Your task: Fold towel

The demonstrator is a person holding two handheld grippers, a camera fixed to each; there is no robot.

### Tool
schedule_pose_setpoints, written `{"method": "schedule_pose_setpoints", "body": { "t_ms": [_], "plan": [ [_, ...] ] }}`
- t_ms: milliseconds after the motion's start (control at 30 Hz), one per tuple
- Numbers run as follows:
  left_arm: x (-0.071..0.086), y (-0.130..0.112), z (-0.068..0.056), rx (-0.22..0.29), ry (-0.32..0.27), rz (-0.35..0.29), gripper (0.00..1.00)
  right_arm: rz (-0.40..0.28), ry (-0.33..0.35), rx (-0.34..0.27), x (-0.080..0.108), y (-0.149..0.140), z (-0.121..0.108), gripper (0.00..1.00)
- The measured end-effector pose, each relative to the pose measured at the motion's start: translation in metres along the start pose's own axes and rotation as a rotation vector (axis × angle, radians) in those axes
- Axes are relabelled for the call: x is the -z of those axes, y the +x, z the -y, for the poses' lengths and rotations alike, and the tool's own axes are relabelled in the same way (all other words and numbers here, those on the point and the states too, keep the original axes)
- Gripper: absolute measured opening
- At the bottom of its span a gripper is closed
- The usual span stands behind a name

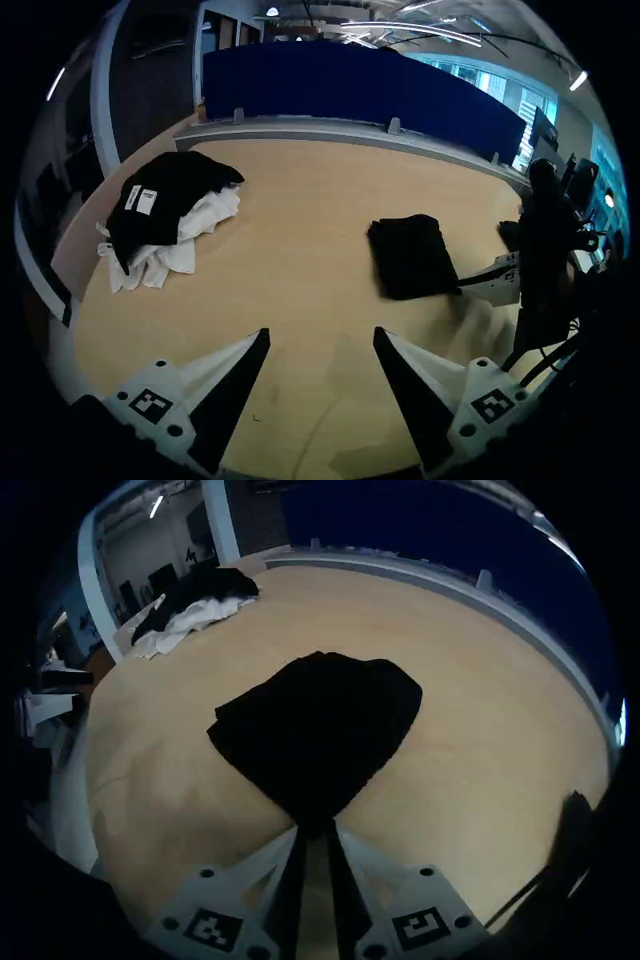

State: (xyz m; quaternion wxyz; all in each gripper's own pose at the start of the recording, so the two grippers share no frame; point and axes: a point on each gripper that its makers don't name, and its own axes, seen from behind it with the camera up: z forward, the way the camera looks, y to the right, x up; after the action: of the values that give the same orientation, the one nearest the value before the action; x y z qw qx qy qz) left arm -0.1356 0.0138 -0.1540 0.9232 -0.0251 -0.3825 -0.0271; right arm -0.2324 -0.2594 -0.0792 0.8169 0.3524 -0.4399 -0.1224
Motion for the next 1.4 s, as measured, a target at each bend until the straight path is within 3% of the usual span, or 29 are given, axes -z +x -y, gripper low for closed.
{"method": "schedule_pose_setpoints", "body": {
  "t_ms": [100, 600, 800, 1167, 1400],
  "plan": [
    [0.001, 0.000, 0.000, -0.001, 0.001, 0.000, 0.96, 0.001, -0.013, -0.002, -0.001, -0.001, -0.003, 0.05],
    [0.001, 0.001, -0.001, -0.005, 0.000, -0.010, 0.96, -0.057, -0.014, 0.019, 0.014, 0.024, -0.007, 0.04],
    [0.002, 0.006, -0.002, -0.003, -0.003, -0.019, 0.96, -0.123, -0.021, 0.076, 0.036, 0.065, -0.008, 0.03],
    [0.001, 0.017, -0.007, -0.010, -0.015, -0.046, 0.96, -0.277, -0.039, 0.163, 0.092, 0.160, -0.011, 0.03],
    [0.001, 0.021, -0.010, -0.016, -0.022, -0.059, 0.96, -0.339, -0.046, 0.190, 0.122, 0.195, -0.011, 0.03]
  ]
}}
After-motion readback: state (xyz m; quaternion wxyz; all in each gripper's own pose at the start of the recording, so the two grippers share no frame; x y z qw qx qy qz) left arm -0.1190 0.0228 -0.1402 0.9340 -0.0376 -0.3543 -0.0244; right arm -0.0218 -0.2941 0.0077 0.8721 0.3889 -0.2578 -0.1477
